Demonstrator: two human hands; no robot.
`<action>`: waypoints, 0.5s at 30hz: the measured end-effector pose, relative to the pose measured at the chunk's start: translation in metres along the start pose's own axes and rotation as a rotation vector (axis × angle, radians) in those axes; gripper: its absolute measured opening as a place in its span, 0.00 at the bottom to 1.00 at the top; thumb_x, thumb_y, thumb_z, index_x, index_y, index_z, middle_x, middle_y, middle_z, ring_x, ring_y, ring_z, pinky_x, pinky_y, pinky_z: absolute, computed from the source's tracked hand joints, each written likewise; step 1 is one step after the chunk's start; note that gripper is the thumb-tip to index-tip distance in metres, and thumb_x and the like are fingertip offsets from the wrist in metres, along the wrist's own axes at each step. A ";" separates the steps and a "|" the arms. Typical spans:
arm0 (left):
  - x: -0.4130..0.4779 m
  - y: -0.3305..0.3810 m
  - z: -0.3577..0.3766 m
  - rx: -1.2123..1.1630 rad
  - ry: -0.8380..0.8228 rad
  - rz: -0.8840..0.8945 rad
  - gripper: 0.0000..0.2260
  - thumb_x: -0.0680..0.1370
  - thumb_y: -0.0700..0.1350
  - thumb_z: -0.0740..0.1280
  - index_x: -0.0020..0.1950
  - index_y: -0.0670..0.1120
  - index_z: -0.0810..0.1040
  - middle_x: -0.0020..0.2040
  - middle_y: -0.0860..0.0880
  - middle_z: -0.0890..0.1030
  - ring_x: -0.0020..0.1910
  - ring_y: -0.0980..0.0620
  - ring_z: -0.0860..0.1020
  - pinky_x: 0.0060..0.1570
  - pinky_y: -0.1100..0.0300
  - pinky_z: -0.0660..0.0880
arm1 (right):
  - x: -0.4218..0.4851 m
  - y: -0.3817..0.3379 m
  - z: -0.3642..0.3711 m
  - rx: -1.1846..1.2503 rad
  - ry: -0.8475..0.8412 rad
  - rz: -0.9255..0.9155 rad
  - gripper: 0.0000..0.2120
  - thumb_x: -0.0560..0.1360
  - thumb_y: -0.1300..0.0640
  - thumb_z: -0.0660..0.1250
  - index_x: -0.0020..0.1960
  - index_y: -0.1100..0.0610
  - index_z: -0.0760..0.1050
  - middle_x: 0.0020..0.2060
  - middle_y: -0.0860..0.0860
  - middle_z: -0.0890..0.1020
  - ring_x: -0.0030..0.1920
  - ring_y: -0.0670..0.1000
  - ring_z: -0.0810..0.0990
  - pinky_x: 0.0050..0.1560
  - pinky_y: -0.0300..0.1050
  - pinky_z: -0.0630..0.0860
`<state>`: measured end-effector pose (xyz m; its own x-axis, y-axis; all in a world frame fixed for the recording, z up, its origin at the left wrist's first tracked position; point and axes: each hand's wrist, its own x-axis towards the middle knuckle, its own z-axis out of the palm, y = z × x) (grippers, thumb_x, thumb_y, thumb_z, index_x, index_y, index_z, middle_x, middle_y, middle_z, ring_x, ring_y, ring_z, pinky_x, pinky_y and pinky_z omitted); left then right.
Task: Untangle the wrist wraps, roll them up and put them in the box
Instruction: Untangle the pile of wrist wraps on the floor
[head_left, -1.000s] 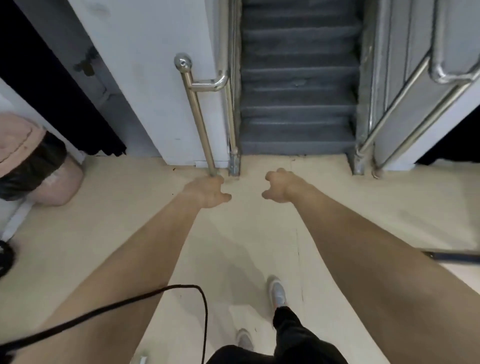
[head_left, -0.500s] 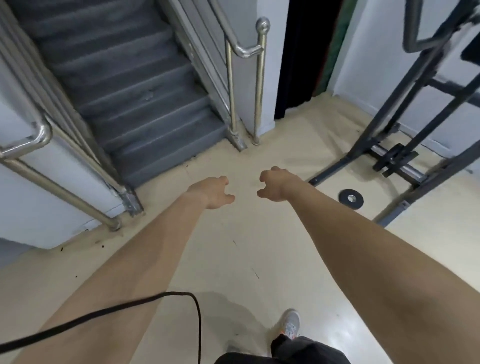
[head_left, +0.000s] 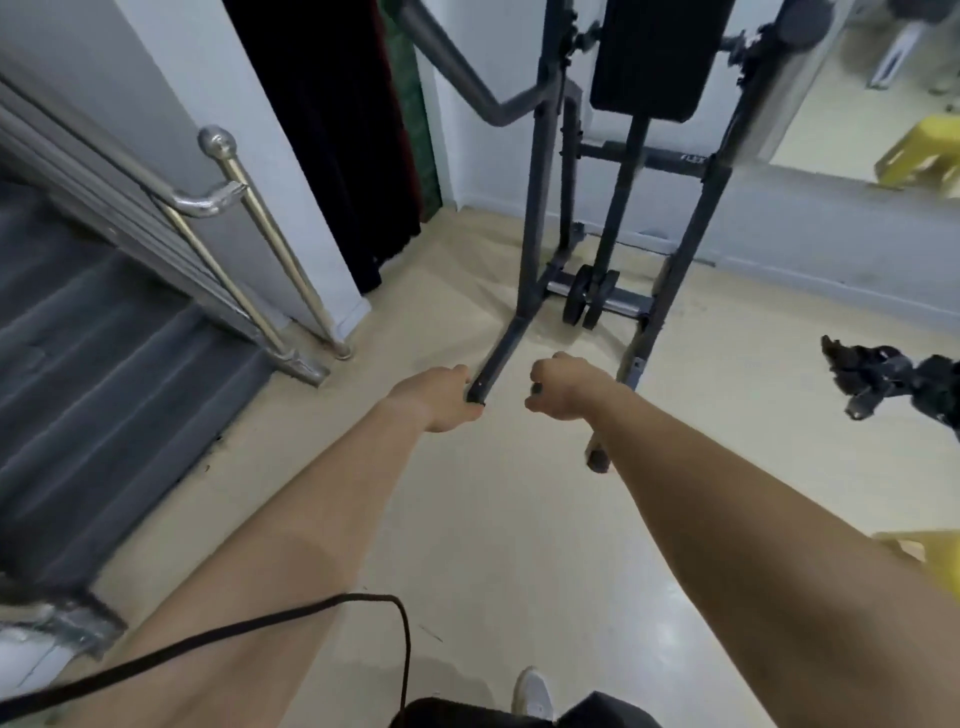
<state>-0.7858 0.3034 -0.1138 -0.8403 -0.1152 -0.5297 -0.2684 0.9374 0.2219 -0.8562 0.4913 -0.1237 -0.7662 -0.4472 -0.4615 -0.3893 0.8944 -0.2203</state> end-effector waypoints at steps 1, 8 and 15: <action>0.016 0.021 -0.004 0.015 -0.002 0.027 0.28 0.81 0.58 0.65 0.79 0.50 0.64 0.72 0.47 0.74 0.66 0.45 0.76 0.63 0.51 0.74 | 0.003 0.023 -0.005 0.015 0.006 0.034 0.20 0.80 0.46 0.65 0.67 0.55 0.74 0.63 0.57 0.74 0.56 0.59 0.74 0.60 0.54 0.76; 0.115 0.167 -0.018 0.178 -0.090 0.231 0.26 0.81 0.57 0.65 0.77 0.49 0.67 0.70 0.46 0.76 0.65 0.44 0.77 0.63 0.49 0.75 | 0.008 0.173 -0.032 0.164 0.027 0.276 0.22 0.79 0.45 0.66 0.68 0.55 0.74 0.65 0.58 0.74 0.62 0.60 0.76 0.62 0.57 0.76; 0.200 0.330 -0.020 0.305 -0.170 0.506 0.27 0.82 0.55 0.64 0.80 0.49 0.64 0.73 0.45 0.74 0.67 0.43 0.76 0.64 0.49 0.75 | -0.004 0.313 -0.058 0.320 0.101 0.536 0.25 0.79 0.46 0.65 0.74 0.55 0.70 0.70 0.57 0.71 0.68 0.60 0.72 0.65 0.56 0.74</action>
<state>-1.0520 0.5833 -0.1301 -0.7347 0.3991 -0.5485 0.3119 0.9168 0.2493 -1.0043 0.7722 -0.1411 -0.8629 0.0792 -0.4991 0.2225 0.9463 -0.2345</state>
